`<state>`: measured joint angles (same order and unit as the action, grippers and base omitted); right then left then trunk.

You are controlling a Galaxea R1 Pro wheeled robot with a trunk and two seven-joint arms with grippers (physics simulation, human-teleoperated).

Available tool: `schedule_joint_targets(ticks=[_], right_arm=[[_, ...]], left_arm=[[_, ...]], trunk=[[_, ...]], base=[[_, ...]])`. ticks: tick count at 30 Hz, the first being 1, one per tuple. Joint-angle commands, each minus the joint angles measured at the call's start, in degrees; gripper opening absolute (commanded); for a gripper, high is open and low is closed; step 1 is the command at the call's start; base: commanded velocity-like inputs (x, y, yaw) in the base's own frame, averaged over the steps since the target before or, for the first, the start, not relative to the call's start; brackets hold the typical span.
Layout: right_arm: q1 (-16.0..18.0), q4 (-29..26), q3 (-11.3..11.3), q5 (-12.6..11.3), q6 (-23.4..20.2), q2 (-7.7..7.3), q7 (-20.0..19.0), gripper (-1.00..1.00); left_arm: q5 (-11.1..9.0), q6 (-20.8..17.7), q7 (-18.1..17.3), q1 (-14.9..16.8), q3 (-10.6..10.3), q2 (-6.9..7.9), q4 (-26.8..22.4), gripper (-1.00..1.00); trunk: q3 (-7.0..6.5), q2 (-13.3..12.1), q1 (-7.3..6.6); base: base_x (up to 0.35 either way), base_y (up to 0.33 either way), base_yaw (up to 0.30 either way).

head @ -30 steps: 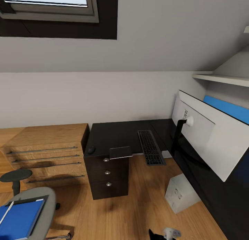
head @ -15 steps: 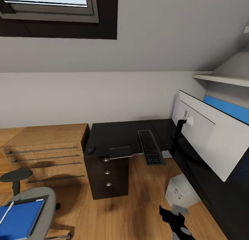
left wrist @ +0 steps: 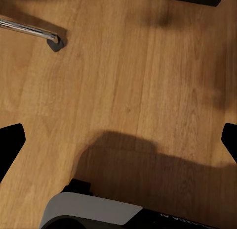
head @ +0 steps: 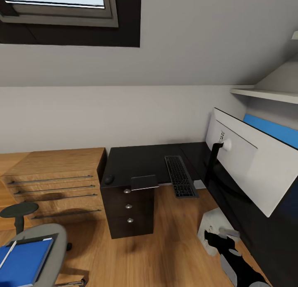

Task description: In the bedroom, organize the workspace by keeping the computer under the desk, ensuring the monitor is on the desk, placing the keyboard on the desk next to the monitor, placing the mouse on the desk next to the keyboard, moving the folder from the swivel chair onto the desk next to the mouse, stacking the notebook on top of the folder with the pen on top of the notebook, and positioning the swivel chair next to the desk.

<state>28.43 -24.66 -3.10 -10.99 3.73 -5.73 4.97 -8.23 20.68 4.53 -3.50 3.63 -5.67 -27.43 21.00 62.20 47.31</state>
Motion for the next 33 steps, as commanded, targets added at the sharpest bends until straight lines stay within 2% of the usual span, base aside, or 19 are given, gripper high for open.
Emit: schedule_joint_targets(ticks=[1,7,15,24,33], right_arm=[[0.3,0.0,0.1,-0.6,0.2,-0.11,0.1,1.0],[1.1,-0.6,0.1,-0.3,0.3,-0.42,0.2,1.0],[3.7,-2.7,0.1,1.8,0.3,-0.63,0.3,1.0],[4.4,-5.8,0.1,2.6,0.2,-0.72,0.3,1.0],[4.5,-12.6,0.1,2.7,0.0,-1.13,0.6,1.0]], left_arm=[[-0.2,0.1,0.0,0.0,0.1,-0.04,-0.1,1.0],[-0.2,0.1,0.0,0.0,0.1,-0.04,-0.1,1.0],[-0.2,0.1,0.0,0.0,0.1,-0.04,-0.1,1.0],[-0.2,0.1,0.0,0.0,0.1,-0.04,-0.1,1.0],[-0.2,0.1,0.0,0.0,-0.2,-0.04,-0.1,1.0]], trunk=[[0.05,0.0,0.0],[0.05,0.0,0.0],[0.05,0.0,0.0],[0.05,0.0,0.0],[0.05,0.0,0.0]], base=[[0.0,0.0,0.0],[0.0,0.0,0.0],[0.0,0.0,0.0],[0.0,0.0,0.0],[0.0,0.0,0.0]])
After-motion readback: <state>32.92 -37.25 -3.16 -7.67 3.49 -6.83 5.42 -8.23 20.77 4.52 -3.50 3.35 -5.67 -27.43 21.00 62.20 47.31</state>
